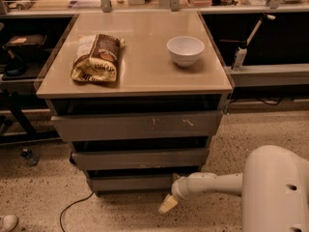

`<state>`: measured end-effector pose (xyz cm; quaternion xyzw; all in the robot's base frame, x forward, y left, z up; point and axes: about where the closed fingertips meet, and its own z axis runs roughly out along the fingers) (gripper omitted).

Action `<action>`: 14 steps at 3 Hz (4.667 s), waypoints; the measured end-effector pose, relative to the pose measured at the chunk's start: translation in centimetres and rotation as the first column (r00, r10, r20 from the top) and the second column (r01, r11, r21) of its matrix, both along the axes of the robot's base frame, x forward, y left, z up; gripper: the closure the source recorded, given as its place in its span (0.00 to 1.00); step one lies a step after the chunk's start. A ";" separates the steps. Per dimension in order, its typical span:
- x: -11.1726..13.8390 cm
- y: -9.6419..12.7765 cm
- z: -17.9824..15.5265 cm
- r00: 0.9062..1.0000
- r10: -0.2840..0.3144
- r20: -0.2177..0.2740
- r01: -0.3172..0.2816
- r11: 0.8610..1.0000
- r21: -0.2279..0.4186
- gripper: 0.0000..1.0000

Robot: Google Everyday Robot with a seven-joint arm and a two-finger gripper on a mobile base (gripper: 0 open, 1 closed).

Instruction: Open bottom drawer

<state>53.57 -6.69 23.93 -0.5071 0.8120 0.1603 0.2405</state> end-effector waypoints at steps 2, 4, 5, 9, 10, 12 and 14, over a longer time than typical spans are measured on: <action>5.0 0.3 -4.9 0.997 0.074 0.013 -0.074 0.997 -0.002 0.00; 4.9 1.0 -6.2 0.996 0.088 -0.012 -0.088 0.996 0.001 0.36; 4.9 1.0 -6.2 0.996 0.089 -0.012 -0.089 0.996 0.001 0.59; 5.0 0.9 -5.4 0.996 0.089 -0.012 -0.089 0.996 0.001 1.00; 5.1 0.7 -4.9 0.996 0.088 -0.012 -0.088 0.996 0.001 1.00; 4.1 0.6 -4.7 0.997 0.078 -0.020 -0.077 0.997 0.004 1.00; 2.5 -0.5 -4.6 0.998 0.046 -0.042 -0.047 0.999 -0.010 1.00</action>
Offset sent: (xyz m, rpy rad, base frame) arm 0.0361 -0.0026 -0.0022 -0.0292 -0.0511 0.0380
